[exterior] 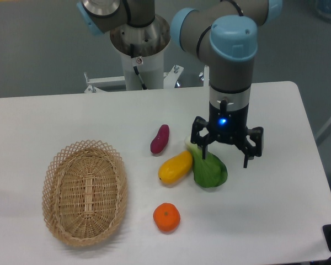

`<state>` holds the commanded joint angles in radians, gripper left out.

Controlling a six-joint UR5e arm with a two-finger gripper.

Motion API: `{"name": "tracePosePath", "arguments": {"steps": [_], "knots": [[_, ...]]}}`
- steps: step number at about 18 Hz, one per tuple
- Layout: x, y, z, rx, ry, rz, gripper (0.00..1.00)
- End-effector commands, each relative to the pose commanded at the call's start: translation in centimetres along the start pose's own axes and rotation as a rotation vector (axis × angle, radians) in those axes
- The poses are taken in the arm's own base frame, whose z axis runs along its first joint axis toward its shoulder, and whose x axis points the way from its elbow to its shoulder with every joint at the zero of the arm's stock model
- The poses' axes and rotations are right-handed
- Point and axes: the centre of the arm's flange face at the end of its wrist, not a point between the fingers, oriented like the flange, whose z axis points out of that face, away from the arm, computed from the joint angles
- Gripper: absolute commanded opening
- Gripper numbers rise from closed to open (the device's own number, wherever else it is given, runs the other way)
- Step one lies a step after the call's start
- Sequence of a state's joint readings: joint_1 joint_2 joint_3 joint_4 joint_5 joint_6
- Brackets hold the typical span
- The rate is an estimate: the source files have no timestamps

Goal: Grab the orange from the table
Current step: 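Lower the open gripper near the green bok choy, then swing the gripper over to the small orange and descend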

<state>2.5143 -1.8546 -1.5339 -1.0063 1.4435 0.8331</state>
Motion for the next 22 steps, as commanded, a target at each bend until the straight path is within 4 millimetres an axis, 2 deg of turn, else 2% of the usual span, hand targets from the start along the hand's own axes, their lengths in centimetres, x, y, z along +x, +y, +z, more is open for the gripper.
{"name": "tracePosePath", "arguments": {"steps": [1,6,12,16,18,22], "knots": [[0.2,0.0,0.7,-0.007,0.011,0.000,1.00],[2.9,-1.2,7.8,-0.058,0.117,0.038,1.00],[6.2,-2.8,13.5,-0.070,0.161,0.005,1.00],[7.6,-2.6,15.7,-0.097,0.188,-0.017,1.00],[8.6,-3.0,17.6,-0.111,0.195,-0.011,1.00],[8.9,-3.0,19.3,-0.132,0.177,-0.033,1.00]]}}
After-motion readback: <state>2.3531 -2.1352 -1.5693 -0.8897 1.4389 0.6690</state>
